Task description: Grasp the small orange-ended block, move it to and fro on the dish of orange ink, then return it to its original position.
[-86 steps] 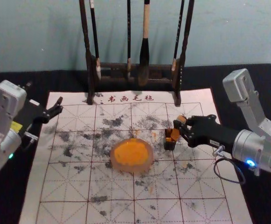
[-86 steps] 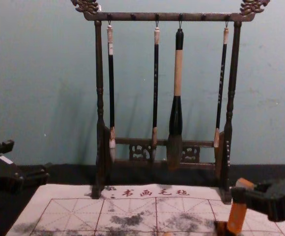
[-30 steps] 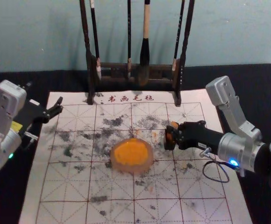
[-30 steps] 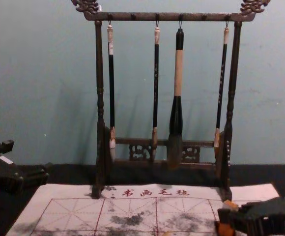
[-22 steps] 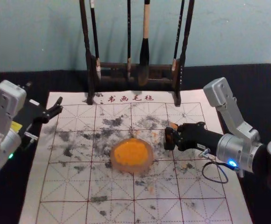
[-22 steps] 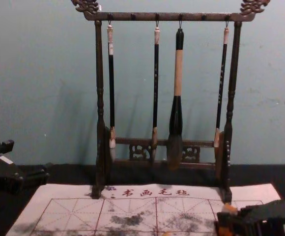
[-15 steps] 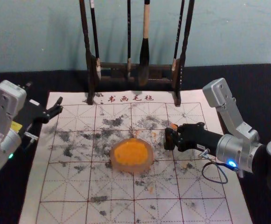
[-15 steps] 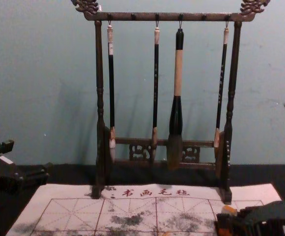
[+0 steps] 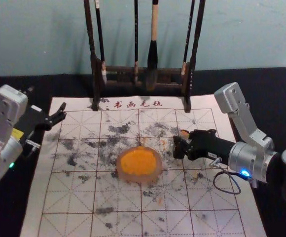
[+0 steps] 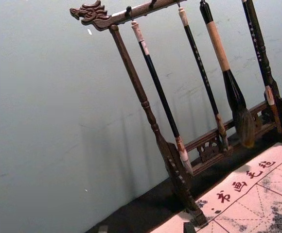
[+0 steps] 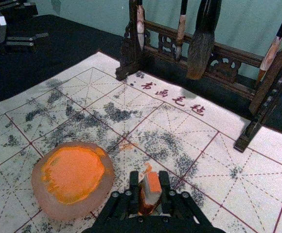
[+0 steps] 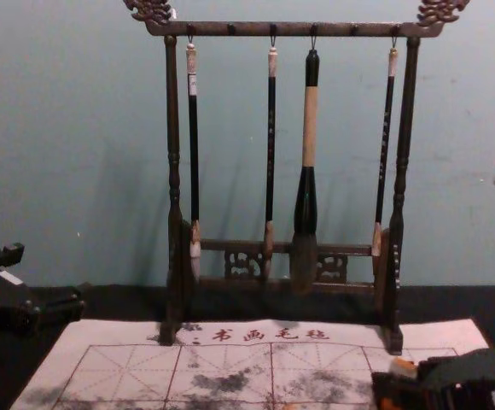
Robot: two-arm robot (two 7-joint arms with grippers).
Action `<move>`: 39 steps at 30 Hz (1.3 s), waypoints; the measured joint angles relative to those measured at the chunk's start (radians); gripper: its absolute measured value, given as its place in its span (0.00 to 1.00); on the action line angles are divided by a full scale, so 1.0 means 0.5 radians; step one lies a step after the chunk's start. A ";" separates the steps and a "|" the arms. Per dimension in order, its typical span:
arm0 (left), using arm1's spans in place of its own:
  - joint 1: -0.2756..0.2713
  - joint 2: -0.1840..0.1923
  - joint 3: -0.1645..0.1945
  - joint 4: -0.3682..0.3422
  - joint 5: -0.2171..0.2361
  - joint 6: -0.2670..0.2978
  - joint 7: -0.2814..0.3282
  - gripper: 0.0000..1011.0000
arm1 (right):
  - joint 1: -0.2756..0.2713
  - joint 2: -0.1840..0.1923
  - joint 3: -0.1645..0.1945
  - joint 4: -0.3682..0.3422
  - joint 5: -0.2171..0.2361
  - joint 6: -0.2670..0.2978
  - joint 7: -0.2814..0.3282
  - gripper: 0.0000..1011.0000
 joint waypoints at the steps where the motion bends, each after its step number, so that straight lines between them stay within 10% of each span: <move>1: 0.000 0.000 0.000 0.000 0.000 0.000 0.000 0.99 | 0.000 0.000 0.000 0.000 0.000 0.000 0.000 0.27; 21: 0.000 0.000 0.000 0.000 0.000 0.000 0.000 0.99 | 0.000 0.001 0.001 -0.002 0.004 -0.003 0.000 0.89; 28: 0.000 0.000 0.000 0.000 0.000 0.000 0.000 0.99 | -0.049 -0.015 0.077 -0.065 0.005 -0.260 0.007 0.99; 39: 0.000 0.000 0.000 0.000 0.000 0.000 0.000 0.99 | -0.182 -0.171 0.216 -0.012 -0.382 -0.560 -0.588 0.99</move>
